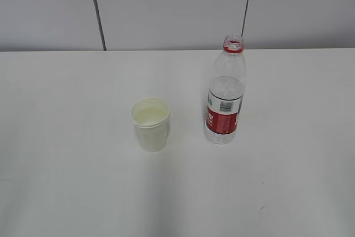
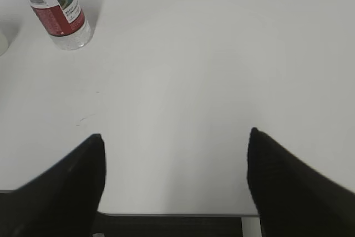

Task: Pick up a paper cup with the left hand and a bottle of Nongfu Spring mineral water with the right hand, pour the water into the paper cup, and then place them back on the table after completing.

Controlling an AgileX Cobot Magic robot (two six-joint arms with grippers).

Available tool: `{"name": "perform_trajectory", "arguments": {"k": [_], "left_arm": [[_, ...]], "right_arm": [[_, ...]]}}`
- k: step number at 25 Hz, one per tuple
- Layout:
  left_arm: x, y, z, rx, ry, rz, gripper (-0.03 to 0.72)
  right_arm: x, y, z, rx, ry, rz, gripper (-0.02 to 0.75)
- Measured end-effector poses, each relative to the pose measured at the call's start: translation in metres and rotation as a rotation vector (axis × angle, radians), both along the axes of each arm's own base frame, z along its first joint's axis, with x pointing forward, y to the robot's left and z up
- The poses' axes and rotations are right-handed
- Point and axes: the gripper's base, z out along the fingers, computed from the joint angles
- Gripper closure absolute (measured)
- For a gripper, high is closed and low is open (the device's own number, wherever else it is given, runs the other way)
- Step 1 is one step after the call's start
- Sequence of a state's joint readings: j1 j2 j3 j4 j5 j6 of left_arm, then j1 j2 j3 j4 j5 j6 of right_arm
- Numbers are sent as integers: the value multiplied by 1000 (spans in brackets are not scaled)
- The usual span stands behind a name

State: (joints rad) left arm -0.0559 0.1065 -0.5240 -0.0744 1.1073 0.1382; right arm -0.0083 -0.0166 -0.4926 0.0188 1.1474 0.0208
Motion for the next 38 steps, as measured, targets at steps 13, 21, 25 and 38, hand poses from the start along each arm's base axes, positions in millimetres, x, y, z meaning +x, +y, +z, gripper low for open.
{"name": "perform_trajectory", "arguments": {"k": [13,21,25,38], "left_arm": [[0,0,0,-1,0,0,137],[0,0,0,-1,0,0,137],[0,0,0,-1,0,0,137],[0,0,0,-1,0,0,137]], "right_arm": [[0,0,0,0,0,0,150],[0,0,0,0,0,0,150],[0,0,0,0,0,0,150],[0,0,0,1,0,-1,150]]}}
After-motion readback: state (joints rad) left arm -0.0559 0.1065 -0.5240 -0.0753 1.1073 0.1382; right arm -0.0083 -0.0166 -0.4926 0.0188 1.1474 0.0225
